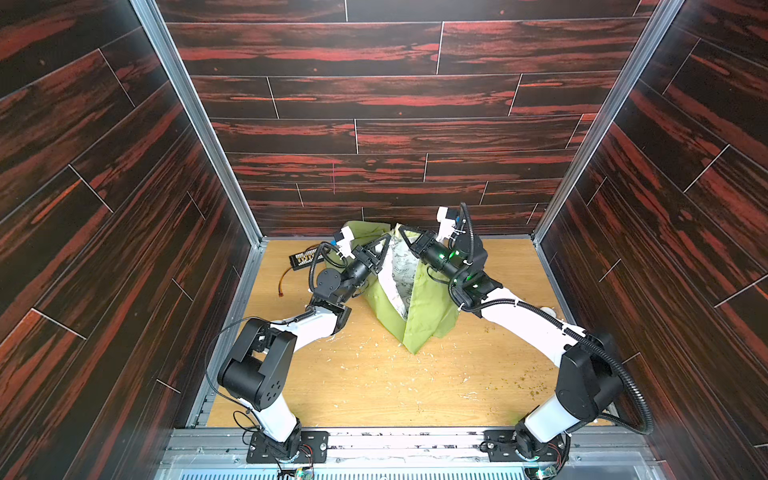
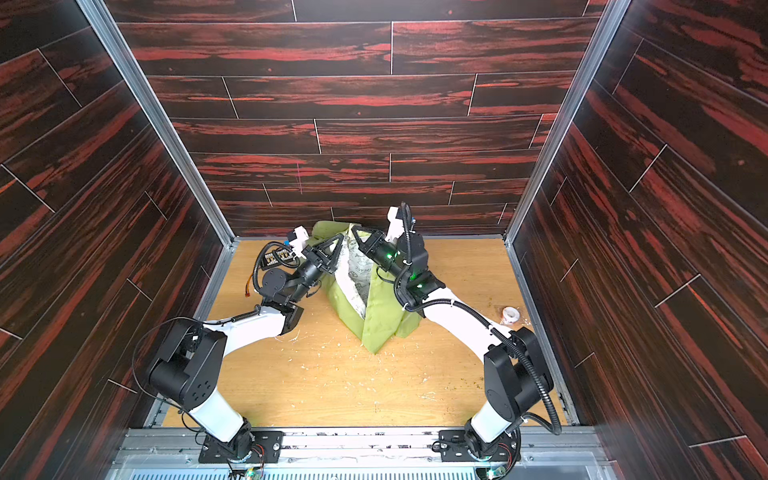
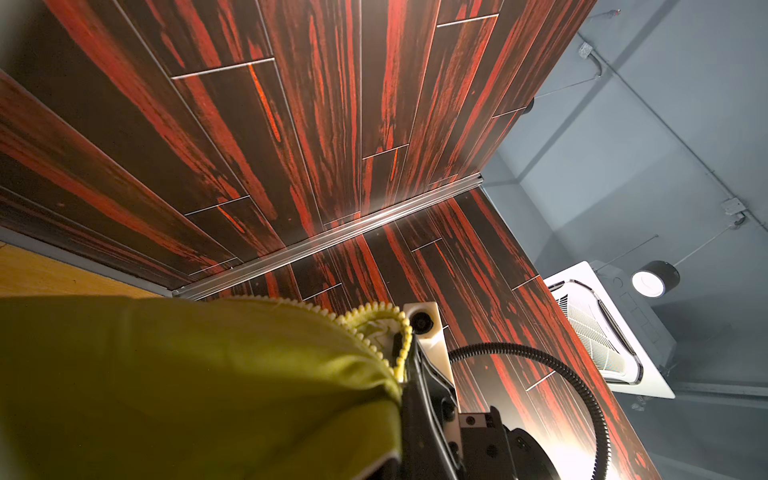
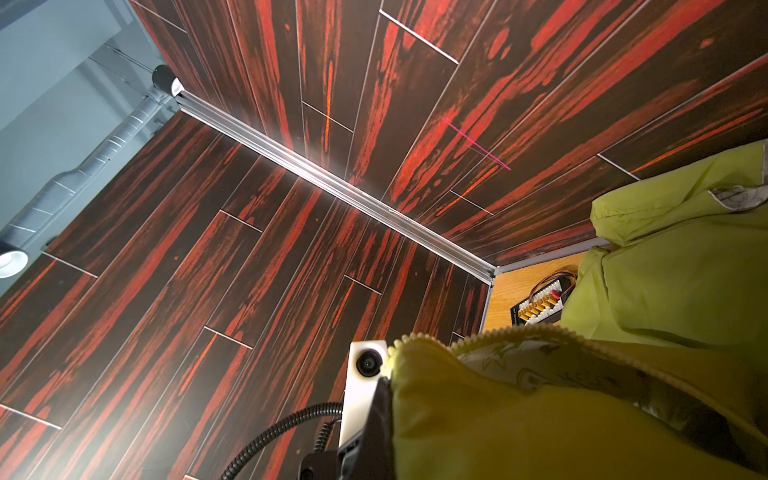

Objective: Zip up the jacket

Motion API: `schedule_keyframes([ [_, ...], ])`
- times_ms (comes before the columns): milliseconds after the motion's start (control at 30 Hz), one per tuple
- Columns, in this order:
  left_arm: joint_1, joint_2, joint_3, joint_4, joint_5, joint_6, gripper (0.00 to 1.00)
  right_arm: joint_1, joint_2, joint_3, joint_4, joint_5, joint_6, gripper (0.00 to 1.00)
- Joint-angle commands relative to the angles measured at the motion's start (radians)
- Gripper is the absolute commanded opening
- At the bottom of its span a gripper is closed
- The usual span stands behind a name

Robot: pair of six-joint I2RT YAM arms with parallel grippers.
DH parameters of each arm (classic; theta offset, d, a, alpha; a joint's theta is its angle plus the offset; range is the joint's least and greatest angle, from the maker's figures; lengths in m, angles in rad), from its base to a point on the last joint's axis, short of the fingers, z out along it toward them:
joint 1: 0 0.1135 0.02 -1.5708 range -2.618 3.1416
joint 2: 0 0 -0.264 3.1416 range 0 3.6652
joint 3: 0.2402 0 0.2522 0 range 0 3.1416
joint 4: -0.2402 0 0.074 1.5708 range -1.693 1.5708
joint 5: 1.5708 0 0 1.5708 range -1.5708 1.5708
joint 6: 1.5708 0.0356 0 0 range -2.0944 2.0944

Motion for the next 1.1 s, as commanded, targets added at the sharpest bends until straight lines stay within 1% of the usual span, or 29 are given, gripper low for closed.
schedule_keyframes([
  [0, 0.005, 0.010, 0.033, 0.069, 0.013, -0.016, 0.00, 0.011, 0.011, 0.033, 0.024, -0.027, -0.010, 0.00],
  [400, 0.014, 0.001, 0.042, 0.069, 0.030, -0.036, 0.00, 0.010, 0.011, 0.023, 0.029, -0.072, 0.015, 0.00],
  [500, 0.014, -0.003, 0.042, 0.068, 0.030, -0.034, 0.00, 0.010, -0.001, 0.002, 0.039, -0.032, 0.031, 0.00],
  [633, 0.014, -0.011, 0.043, 0.069, 0.033, -0.037, 0.00, 0.008, -0.032, -0.009, 0.041, 0.034, 0.011, 0.00],
  [800, 0.015, -0.017, 0.031, 0.070, 0.036, -0.036, 0.00, 0.009, -0.035, 0.009, 0.049, 0.044, 0.016, 0.00],
  [1067, 0.014, -0.022, 0.025, 0.069, 0.032, -0.036, 0.00, 0.008, -0.043, -0.006, 0.072, 0.073, 0.031, 0.00],
])
